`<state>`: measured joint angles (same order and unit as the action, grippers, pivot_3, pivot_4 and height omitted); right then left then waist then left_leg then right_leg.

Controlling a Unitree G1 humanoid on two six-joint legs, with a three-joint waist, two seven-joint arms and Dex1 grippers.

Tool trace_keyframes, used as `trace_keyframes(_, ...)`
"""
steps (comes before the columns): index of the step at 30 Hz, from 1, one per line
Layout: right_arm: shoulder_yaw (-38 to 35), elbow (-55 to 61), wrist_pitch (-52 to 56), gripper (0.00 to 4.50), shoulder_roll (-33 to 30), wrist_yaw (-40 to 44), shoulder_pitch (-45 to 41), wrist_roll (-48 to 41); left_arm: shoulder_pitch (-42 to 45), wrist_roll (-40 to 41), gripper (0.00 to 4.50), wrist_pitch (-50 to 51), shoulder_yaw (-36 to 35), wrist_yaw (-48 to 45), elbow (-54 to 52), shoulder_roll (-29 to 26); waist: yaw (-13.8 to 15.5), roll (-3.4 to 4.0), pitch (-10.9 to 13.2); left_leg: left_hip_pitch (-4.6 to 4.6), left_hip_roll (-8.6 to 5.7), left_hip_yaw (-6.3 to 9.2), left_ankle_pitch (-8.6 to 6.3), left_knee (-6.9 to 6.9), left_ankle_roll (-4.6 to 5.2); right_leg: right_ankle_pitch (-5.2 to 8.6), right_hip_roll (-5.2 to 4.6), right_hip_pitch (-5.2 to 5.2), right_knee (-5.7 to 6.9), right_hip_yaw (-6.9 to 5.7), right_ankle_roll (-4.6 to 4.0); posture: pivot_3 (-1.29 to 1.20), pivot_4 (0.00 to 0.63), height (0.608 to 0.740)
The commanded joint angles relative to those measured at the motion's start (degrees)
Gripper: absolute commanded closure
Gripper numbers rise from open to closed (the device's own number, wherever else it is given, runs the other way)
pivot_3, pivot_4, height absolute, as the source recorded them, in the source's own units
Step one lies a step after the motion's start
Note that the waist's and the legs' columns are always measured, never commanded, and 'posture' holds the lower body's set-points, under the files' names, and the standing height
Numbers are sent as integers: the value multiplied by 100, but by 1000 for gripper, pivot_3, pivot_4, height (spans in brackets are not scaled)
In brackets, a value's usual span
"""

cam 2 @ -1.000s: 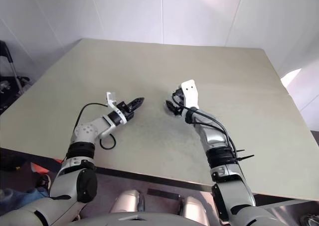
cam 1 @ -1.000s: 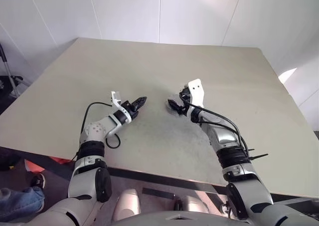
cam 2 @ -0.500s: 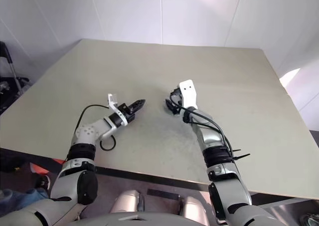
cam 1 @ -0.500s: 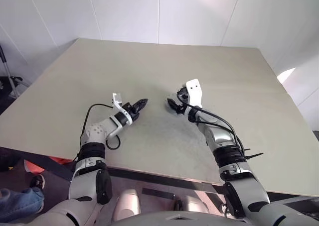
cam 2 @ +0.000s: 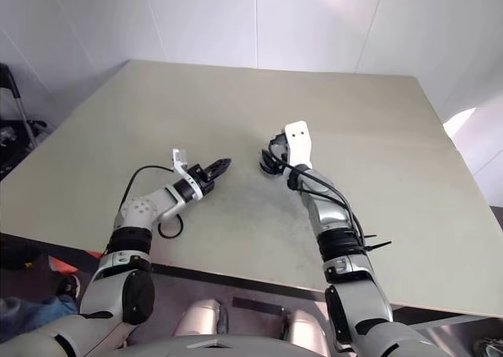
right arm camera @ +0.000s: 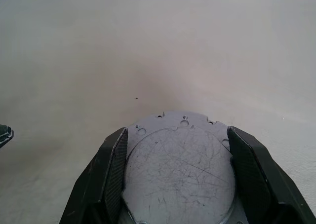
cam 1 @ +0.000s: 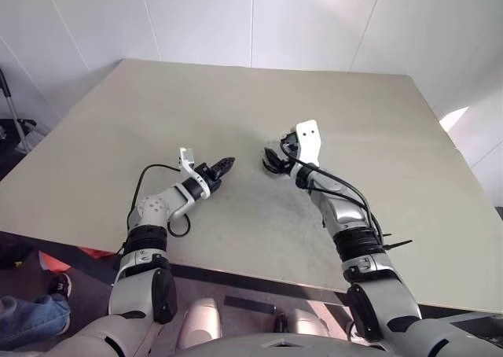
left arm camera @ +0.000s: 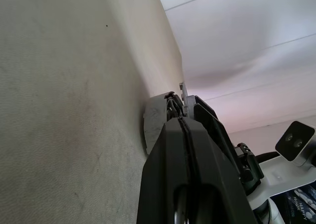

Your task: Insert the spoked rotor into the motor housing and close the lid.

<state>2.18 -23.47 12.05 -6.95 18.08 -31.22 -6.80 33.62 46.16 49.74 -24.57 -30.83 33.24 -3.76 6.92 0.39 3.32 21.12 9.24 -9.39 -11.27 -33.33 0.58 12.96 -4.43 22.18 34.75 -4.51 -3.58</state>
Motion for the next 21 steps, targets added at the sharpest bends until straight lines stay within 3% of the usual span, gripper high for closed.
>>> trace_keyframes(1, -63, 330, -194, 1423, -21, 110, -190, -47, 73, 53, 4500, -61, -5, -67, -115, -36, -2, -2, 1, 0, 0, 0, 0, 0, 0, 0, 0, 0, 0, 0, 0, 0, 0, 740)
trace_keyframes(21, 1, -103, -405, 1423, -168, 263, -16, 219, 75, 46, 4500, -92, -9, -49, -120, -52, -2, -6, 5, -3, 1, -1, -5, 0, -11, 0, 1, -2, 1, 0, 0, 0, 0, 740)
